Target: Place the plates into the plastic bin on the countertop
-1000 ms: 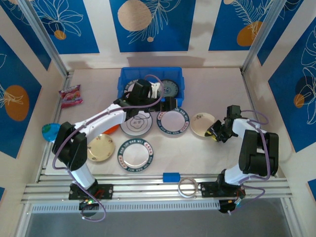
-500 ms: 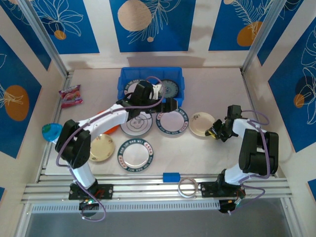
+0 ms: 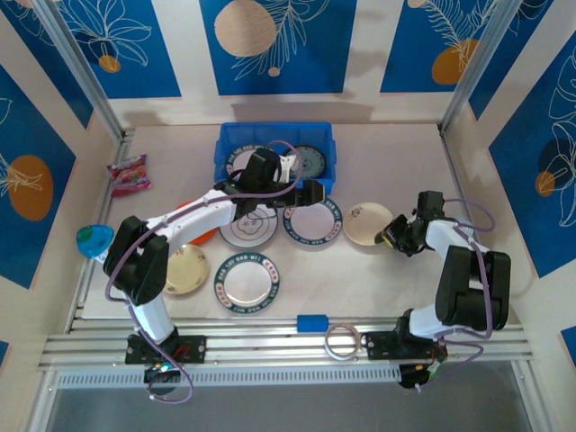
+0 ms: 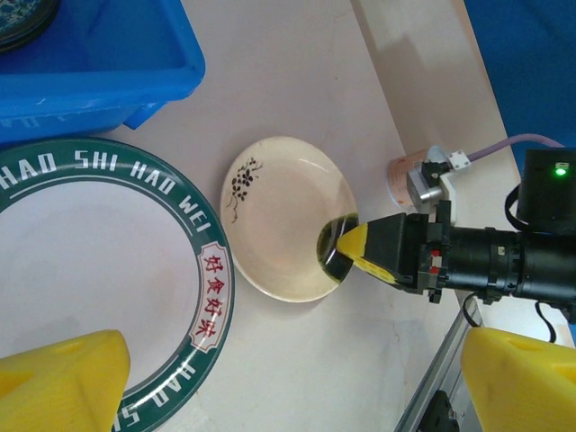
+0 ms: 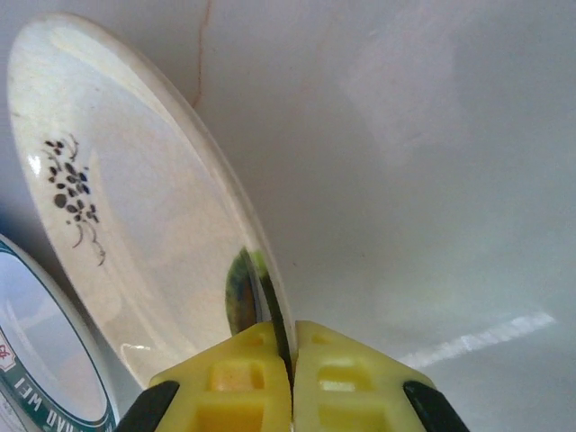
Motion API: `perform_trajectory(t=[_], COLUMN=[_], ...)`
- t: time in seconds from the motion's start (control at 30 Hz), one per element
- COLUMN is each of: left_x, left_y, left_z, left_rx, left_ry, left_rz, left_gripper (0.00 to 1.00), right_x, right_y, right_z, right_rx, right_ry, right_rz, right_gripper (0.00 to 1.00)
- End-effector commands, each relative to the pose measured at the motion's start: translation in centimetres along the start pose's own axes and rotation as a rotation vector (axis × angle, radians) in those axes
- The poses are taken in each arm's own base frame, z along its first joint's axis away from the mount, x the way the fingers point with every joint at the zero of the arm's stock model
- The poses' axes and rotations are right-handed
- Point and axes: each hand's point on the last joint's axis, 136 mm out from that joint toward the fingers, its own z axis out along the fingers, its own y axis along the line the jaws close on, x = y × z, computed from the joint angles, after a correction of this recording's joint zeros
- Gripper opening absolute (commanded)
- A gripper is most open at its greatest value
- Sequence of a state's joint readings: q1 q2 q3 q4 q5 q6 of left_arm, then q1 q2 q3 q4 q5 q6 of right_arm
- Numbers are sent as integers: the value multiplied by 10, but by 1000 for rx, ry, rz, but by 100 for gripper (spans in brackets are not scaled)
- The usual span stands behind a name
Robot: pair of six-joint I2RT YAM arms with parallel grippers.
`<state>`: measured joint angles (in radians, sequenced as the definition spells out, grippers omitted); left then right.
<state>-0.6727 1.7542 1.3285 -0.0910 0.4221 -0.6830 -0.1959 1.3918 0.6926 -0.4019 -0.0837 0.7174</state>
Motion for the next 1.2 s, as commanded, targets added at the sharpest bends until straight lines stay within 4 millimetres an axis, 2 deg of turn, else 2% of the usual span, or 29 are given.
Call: perform_trajectory(t=[0.0,0.23,0.4,0.6,0.73,0.93,1.17], left_x=[-5,-5,-9,-11,-12,-18,-24], left_y=[-7,-9,-15,-18,-8,4,14], left_z=[-2,-8,-11,-15,-15,-23,-33], left_rx=[36,28,50,66,38,1,-39], left_ry=[-9,-19,-35,-47,-43,-70,-97], left_rz=[21,41,51,40,8,-9,-9], left_gripper=[95,93,88,80,72,63,45], right_x=[1,-9,0,25,45,59,65], right_y=[-12,17,58,113,144,168,186], right_z=[-20,-75,-94,-99,-96,-94,-94], right_rx=[71,-6,-152,-286,-361,-394,-447], right_ry=[-44,-177,-132,-16,59,108,150], right_rz=[23,-24,-99,-236,-324,-401,-449], right_gripper=[0,0,0,0,0,0,0])
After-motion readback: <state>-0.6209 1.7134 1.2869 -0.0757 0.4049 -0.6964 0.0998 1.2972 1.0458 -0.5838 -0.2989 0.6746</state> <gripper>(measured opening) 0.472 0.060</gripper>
